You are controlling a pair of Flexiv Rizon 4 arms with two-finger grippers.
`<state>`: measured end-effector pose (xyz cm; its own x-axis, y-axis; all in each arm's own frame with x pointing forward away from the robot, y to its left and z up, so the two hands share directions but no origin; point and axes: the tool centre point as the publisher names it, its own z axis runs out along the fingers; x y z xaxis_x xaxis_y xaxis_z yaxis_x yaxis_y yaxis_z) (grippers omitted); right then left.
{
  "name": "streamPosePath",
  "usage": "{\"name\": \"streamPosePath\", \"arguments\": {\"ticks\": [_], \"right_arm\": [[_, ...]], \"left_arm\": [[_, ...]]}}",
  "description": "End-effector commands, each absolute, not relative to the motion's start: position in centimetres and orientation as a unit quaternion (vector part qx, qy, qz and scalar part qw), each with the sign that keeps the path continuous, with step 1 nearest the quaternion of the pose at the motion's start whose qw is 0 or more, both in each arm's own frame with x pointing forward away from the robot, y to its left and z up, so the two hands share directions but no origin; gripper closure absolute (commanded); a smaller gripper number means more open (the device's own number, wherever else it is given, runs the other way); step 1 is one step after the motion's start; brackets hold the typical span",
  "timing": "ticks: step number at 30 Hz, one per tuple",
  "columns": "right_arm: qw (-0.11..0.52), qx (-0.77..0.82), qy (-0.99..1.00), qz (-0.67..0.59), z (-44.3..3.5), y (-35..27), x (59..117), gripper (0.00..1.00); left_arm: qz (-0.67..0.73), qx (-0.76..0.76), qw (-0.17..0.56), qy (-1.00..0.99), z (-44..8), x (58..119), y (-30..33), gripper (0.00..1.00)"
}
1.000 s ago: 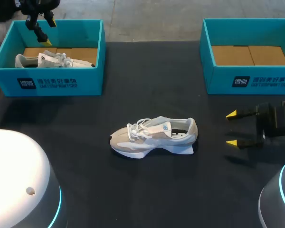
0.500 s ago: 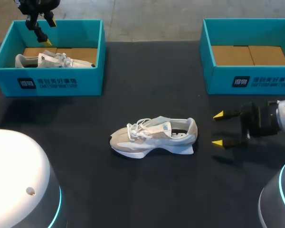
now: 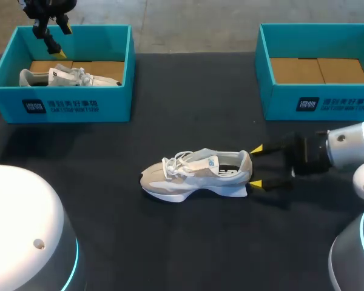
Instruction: Take the shoe out of the shoebox, open the shoe tongue, remove and reinsert the insole, then place the shoe into the shoebox
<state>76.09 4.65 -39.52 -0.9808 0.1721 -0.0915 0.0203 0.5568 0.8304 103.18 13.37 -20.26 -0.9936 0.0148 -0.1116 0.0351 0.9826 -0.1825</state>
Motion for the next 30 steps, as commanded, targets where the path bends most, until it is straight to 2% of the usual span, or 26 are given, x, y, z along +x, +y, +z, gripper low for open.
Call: {"name": "streamPosePath", "arguments": {"ticks": [1,30], "right_arm": [[0.076,0.054,0.879,0.467,-40.2,6.3,76.7,0.0],[0.063,0.062,0.868,0.488,-42.9,10.7,76.3,0.0]], "left_arm": [[-0.093,0.013,0.056,0.994,-20.3,103.1,13.4,0.0],[-0.093,0.013,0.056,0.994,-20.3,103.1,13.4,0.0]]}}
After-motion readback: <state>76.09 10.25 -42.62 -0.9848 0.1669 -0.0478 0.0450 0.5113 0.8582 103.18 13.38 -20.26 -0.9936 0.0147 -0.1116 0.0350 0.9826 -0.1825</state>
